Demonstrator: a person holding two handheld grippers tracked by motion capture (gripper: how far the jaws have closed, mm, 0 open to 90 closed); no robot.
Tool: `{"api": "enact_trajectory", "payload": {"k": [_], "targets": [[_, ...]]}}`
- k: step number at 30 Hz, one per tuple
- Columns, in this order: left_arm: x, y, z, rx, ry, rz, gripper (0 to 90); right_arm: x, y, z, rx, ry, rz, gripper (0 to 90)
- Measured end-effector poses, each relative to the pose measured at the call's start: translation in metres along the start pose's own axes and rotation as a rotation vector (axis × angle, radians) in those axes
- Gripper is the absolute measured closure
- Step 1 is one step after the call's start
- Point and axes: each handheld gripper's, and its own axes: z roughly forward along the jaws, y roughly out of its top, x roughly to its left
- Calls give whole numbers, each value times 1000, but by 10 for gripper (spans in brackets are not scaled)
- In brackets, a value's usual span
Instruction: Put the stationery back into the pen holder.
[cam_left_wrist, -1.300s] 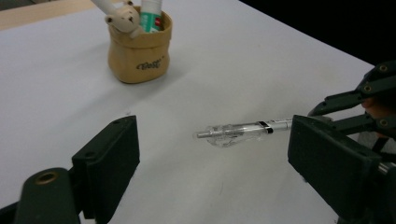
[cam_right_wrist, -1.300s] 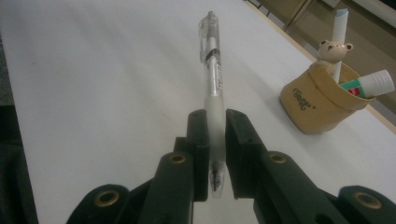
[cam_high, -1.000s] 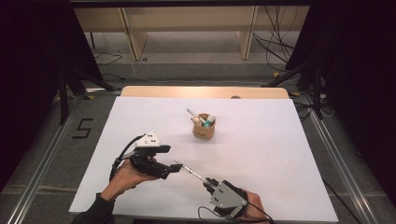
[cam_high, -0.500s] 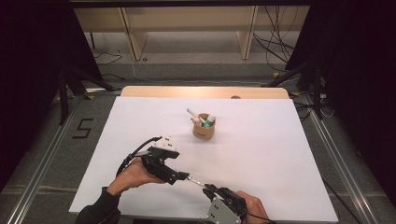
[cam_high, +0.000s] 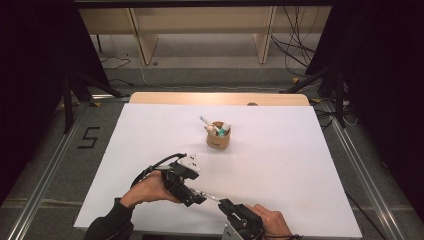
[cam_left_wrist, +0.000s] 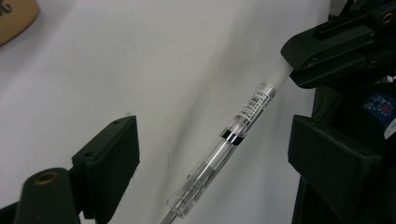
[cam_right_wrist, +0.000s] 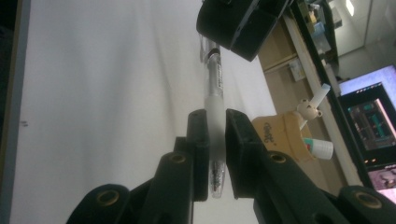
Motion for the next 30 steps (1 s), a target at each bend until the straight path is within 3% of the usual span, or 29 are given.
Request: {"api": "enact_trajectory", "payload": {"k": [5,11,15,20,30], "targets": [[-1,0,4,33,-18,25,174,5,-1,0,-2,1,-69,813],[-4,2,8,80,-50,58,214,4,-1,0,-15,5,-96,813],[-8,6,14,122,-63,101,261,6,-1,1,-15,11,-111,813],[-10,9,21,172,-89,126,333,6,-1,0,-20,18,-116,813],[-12,17,25,218,-94,172,432,7,0,0,-20,25,-119,813]]}}
